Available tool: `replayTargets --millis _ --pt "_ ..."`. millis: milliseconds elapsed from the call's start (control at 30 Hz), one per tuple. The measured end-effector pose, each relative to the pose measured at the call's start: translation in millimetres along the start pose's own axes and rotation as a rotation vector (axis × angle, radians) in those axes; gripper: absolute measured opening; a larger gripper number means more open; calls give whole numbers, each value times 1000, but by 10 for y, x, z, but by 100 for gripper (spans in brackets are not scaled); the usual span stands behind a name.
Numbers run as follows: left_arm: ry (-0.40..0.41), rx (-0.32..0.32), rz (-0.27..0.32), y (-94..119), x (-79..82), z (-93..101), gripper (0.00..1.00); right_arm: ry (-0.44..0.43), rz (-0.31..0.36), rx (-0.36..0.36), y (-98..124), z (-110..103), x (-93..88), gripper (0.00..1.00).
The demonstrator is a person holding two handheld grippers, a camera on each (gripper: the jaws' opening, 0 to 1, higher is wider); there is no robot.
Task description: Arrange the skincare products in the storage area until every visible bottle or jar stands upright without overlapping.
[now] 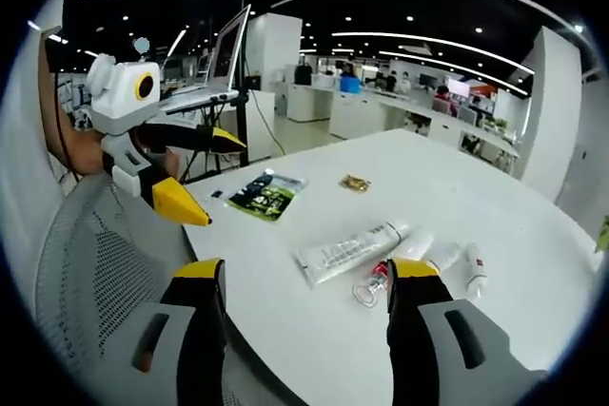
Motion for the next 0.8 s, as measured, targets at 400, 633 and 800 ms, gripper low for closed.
replayTargets --millis 400,633,800 --pt "1 -17 -25 -13 -32 28 83 7 -27 -31 10 36 -37 66" --pt "-3 -23 -22 -5 -23 35 83 25 -31 -34 10 27 -38 66" --pt "-8 -23 -23 -7 -28 33 83 23 -21 -55 26 59 -27 66"
Point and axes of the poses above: the point that each gripper's makers call its tool centre point, and the gripper's own axes: y roughly backward along the fingers, z roughly to its right, x roughly out of its top, the point moved 6 cm from there along y, roughly backward along the fingers, and after that the axes turned 1 degree about -y, right-handed, at the moved point
